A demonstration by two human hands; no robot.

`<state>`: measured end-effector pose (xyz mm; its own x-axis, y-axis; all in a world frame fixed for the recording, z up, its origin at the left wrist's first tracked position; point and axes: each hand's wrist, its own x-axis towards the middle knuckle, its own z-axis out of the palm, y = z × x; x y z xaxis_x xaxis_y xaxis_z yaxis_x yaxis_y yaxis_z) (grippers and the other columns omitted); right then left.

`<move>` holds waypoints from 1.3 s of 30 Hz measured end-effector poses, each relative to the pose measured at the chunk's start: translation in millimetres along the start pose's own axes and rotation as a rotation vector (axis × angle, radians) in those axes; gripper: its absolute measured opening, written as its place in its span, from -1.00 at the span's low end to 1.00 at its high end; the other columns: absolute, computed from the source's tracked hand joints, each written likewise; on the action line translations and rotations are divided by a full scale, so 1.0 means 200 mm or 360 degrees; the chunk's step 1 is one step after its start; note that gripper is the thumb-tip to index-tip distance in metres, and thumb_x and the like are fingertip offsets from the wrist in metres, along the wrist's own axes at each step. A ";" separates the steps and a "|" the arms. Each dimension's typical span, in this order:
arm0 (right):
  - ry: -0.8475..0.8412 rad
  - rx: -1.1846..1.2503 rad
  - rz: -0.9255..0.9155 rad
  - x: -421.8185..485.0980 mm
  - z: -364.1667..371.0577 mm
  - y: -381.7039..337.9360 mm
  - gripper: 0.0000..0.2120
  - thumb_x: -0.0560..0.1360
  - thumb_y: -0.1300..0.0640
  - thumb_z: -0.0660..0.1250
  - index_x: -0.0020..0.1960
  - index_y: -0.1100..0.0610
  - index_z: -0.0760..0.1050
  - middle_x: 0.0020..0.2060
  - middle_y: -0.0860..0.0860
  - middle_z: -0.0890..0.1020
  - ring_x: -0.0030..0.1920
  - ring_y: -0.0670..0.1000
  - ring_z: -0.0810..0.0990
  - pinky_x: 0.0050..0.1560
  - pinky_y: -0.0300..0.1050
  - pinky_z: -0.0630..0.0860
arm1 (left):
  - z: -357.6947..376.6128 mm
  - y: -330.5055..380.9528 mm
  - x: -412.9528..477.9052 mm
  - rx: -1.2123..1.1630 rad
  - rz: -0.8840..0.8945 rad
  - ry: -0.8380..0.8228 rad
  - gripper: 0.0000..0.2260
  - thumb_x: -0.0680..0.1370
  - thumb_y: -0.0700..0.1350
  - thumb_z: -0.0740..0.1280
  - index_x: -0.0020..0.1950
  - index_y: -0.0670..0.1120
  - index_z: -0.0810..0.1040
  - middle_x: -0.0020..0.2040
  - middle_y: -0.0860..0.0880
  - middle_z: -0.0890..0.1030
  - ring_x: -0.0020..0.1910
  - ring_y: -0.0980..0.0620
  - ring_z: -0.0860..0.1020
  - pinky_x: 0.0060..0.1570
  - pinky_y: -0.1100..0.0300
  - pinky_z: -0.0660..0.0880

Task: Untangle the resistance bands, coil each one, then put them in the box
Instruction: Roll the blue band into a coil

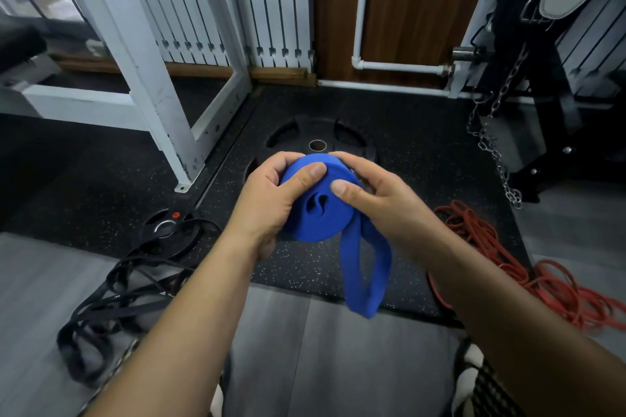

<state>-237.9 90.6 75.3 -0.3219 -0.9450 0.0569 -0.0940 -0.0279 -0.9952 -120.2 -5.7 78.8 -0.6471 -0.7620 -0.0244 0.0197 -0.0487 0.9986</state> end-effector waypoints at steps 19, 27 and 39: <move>0.0122 -0.0186 0.0163 0.01 -0.06 -0.05 -0.64 0.21 -0.11 0.40 -0.07 0.05 0.58 -0.12 0.09 0.68 -0.11 0.01 0.62 0.10 0.09 0.53 | -0.01 0.03 -0.01 -0.0055 0.0159 0.0255 -0.94 0.46 -0.09 0.39 -0.11 -0.02 0.54 -0.18 -0.02 0.61 -0.22 0.08 0.55 -0.17 0.20 0.50; -0.0047 -0.0287 0.0163 -0.01 -0.16 -0.10 -0.68 0.25 -0.04 0.37 -0.04 0.06 0.57 -0.06 0.18 0.66 -0.09 0.00 0.57 0.12 0.04 0.50 | -0.02 0.04 -0.01 0.0165 0.0320 0.0112 -0.86 0.35 0.00 0.38 -0.12 0.05 0.54 -0.22 0.13 0.59 -0.22 0.20 0.53 -0.19 0.36 0.45; 0.0275 0.0155 0.0010 0.01 0.03 0.00 -0.70 0.51 0.03 0.24 0.18 0.11 0.52 0.03 -0.02 0.66 0.08 -0.07 0.62 0.17 -0.12 0.53 | 0.09 0.01 0.00 -0.0784 0.0046 0.0498 -0.89 0.52 -0.09 0.29 -0.08 -0.13 0.49 -0.15 -0.10 0.60 -0.18 0.01 0.57 -0.15 0.13 0.54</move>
<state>-232.7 87.1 74.3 -0.4798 -0.8757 0.0551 -0.0023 -0.0615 -0.9981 -133.7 6.2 81.7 -0.3864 -0.9184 -0.0849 0.4347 -0.2625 0.8614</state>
